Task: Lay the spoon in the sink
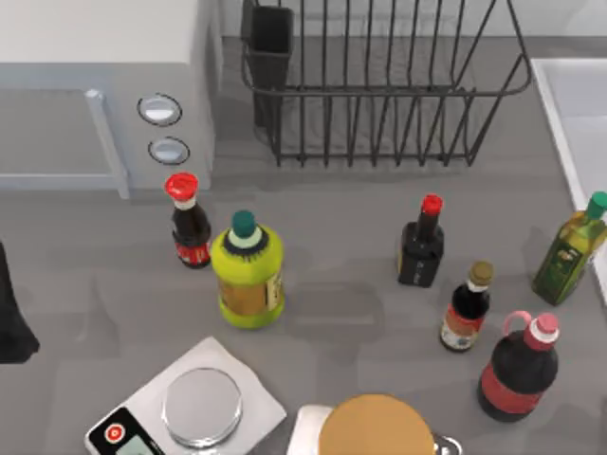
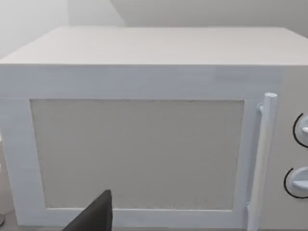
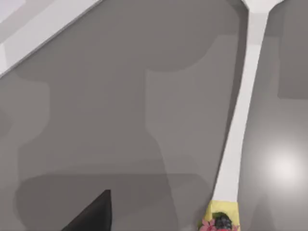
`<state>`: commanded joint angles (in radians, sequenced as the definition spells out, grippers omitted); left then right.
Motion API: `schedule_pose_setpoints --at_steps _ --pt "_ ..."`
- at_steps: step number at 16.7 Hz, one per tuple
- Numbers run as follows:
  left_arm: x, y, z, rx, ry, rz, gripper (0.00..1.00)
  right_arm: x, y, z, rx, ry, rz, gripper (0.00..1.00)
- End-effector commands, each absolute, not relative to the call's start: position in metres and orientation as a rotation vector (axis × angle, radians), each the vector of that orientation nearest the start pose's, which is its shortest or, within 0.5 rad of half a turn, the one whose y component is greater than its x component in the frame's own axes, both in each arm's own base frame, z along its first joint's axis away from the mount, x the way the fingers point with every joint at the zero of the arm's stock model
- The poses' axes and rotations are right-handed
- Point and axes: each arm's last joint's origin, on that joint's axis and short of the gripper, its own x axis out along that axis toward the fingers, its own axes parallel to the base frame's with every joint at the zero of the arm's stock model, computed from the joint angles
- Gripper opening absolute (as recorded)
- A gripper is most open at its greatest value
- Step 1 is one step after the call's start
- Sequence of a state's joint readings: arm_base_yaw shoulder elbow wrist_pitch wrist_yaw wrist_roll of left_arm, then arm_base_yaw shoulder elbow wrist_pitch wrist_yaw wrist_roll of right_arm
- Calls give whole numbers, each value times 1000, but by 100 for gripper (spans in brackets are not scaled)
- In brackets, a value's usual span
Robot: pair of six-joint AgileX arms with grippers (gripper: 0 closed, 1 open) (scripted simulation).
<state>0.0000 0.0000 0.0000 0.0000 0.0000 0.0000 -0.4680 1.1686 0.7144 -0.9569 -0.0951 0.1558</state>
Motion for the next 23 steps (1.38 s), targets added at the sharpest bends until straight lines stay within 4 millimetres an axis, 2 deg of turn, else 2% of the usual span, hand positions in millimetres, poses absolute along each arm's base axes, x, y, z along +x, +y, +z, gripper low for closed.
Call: schedule_pose_setpoints --at_steps 4,11,14,20,23 --pt "106 -1 160 0 0 0 100 176 -96 192 621 1456 -461 100" --pt "106 -1 160 0 0 0 100 177 -96 189 622 1463 -461 100" --pt "106 -1 160 0 0 0 100 181 -96 168 626 1464 -462 100" --pt "106 -1 160 0 0 0 100 185 -91 106 624 1454 -463 100" --pt "106 -1 160 0 0 0 100 183 -89 93 625 1461 -463 100"
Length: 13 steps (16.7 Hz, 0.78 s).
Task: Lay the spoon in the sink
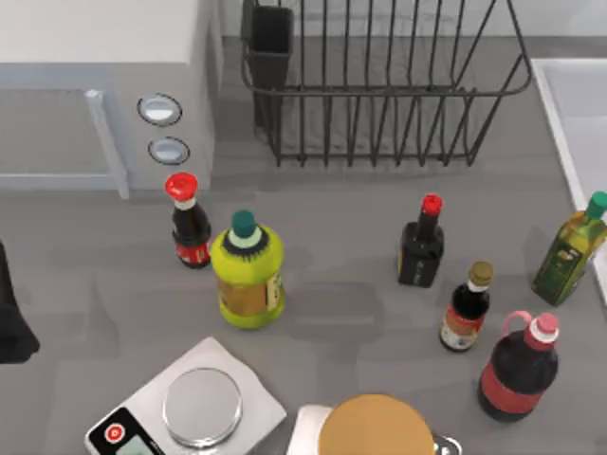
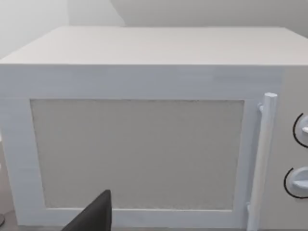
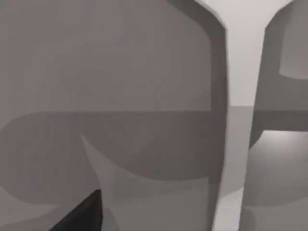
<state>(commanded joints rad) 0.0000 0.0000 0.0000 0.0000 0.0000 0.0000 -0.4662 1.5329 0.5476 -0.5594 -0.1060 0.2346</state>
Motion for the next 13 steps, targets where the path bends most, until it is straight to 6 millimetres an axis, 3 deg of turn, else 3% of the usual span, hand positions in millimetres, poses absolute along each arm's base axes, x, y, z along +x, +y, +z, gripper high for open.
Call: schedule_pose_setpoints --at_steps 4,13 --pt "106 -1 160 0 0 0 100 183 -89 93 625 1461 -463 100" --pt "106 -1 160 0 0 0 100 183 -89 93 625 1461 -463 32"
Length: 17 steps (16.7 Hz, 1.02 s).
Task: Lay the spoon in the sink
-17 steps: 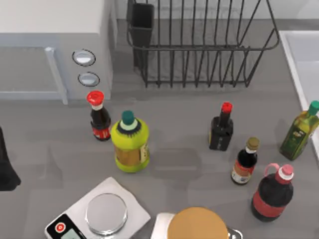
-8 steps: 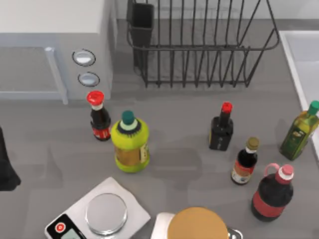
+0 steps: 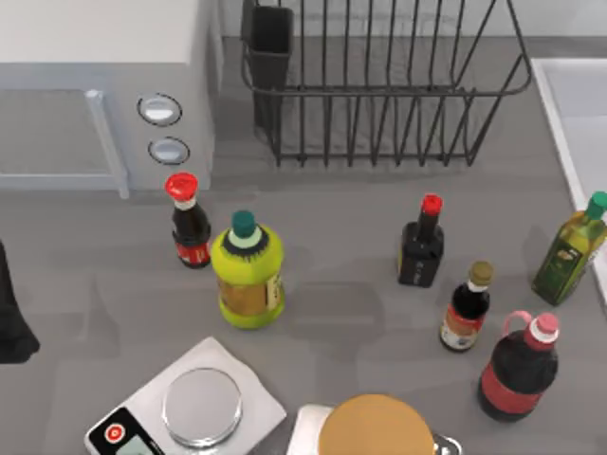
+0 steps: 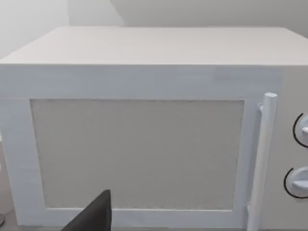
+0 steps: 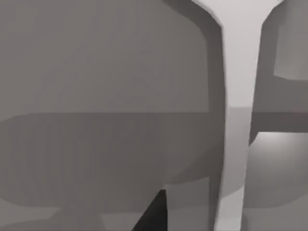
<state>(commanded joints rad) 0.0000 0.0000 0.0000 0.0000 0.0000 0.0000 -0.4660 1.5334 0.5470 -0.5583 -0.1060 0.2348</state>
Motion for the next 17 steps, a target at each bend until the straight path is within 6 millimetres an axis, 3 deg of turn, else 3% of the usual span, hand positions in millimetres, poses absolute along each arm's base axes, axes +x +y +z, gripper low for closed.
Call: schedule_pose_setpoints --at_steps 4,5,12,13,17 --pt "106 -1 160 0 0 0 100 183 -89 93 625 1461 -463 2" --pt "106 -1 160 0 0 0 100 183 -89 93 625 1461 -463 0" --pt "106 -1 160 0 0 0 100 183 -89 93 625 1461 -463 0" --pt "106 -1 160 0 0 0 100 181 -94 115 537 1458 -548 0" --pt "106 -1 160 0 0 0 100 186 -96 131 538 1449 -550 0"
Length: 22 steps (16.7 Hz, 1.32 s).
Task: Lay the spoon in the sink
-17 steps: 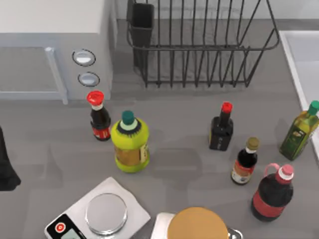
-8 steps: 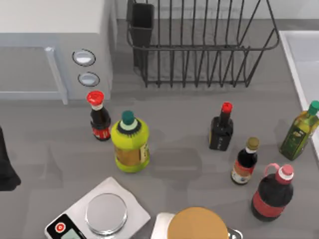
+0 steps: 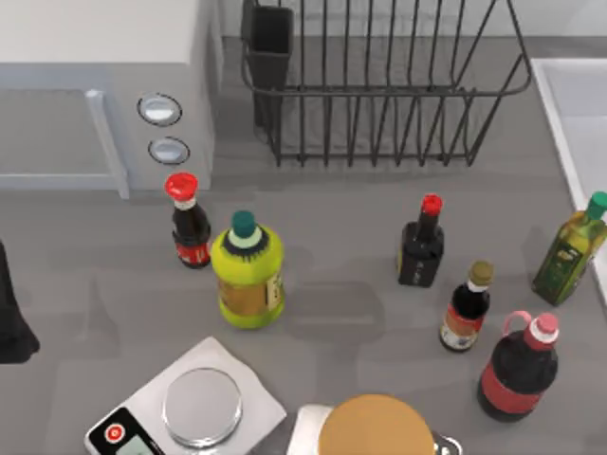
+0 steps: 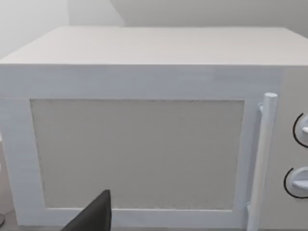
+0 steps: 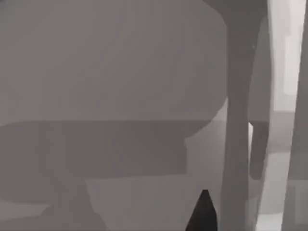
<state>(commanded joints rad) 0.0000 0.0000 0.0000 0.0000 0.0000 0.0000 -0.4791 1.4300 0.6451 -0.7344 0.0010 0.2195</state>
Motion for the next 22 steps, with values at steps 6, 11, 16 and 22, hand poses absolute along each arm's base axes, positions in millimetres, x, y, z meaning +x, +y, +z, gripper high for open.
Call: schedule_pose_setpoints --at_steps 6,11,16,22 --pt "106 -1 160 0 0 0 100 184 -95 193 544 1486 -549 0" --pt "106 -1 160 0 0 0 100 181 -94 215 537 1458 -548 0" --pt "106 -1 160 0 0 0 100 189 -95 216 541 1468 -553 0" --pt "106 -1 160 0 0 0 100 269 -107 234 522 1515 -588 0"
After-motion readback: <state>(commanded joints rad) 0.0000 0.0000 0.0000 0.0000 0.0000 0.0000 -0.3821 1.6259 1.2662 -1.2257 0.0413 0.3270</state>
